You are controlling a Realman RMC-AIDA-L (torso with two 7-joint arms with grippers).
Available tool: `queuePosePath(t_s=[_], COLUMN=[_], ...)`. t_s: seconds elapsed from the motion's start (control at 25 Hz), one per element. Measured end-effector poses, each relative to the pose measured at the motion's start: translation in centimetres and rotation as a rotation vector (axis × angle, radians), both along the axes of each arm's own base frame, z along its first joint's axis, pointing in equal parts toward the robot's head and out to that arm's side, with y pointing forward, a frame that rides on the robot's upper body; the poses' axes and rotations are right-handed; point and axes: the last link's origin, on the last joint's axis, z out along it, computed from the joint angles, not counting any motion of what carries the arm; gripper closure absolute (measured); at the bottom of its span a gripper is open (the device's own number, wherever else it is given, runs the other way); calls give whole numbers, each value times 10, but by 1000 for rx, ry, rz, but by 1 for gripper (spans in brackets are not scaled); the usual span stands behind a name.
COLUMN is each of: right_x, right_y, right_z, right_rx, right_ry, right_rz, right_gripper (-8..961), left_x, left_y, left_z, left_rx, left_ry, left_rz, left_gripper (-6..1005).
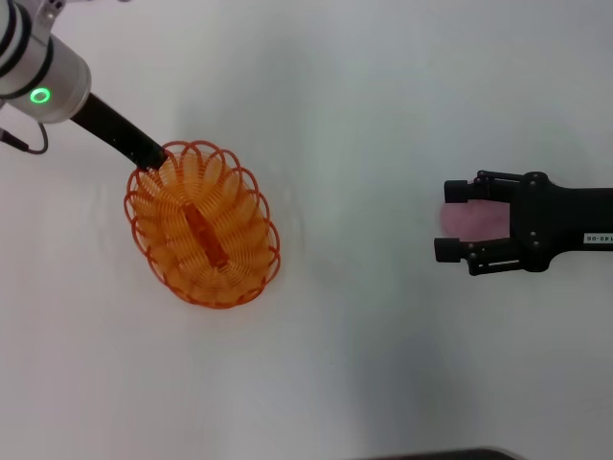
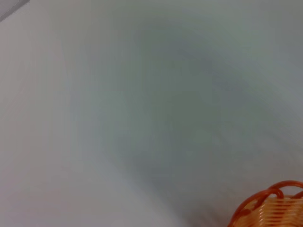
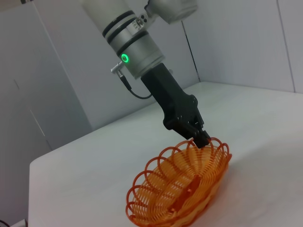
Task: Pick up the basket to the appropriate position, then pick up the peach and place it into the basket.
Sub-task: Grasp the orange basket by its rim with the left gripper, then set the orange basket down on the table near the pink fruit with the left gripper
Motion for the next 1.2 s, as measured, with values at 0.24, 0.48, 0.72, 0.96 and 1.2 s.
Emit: queuePosePath(t_s=[0.24,0.48,0.72,0.96,1.2], right_x=[1,4,6,6,7], right_y=[0,-1,-2,-2,-2], right_z=[2,5,6,7,7], right_rx=[5,15,28,44,47], right_ry=[-2,-7,-7,-1,0], right_rz=[-3,-10,-5,-4,-5], right_gripper=[11,11,11,12,12], left_x=[6,21,34,40,41], left_y=[0,0,-1,0,-2], left_z=[8,23,33,38,35], left_rx=[10,40,40,48,45], left_ry=[-43,-78,-87,-92,-97], left_rz=[34,88,98,101,106], left_gripper=[950,953,963,964,966])
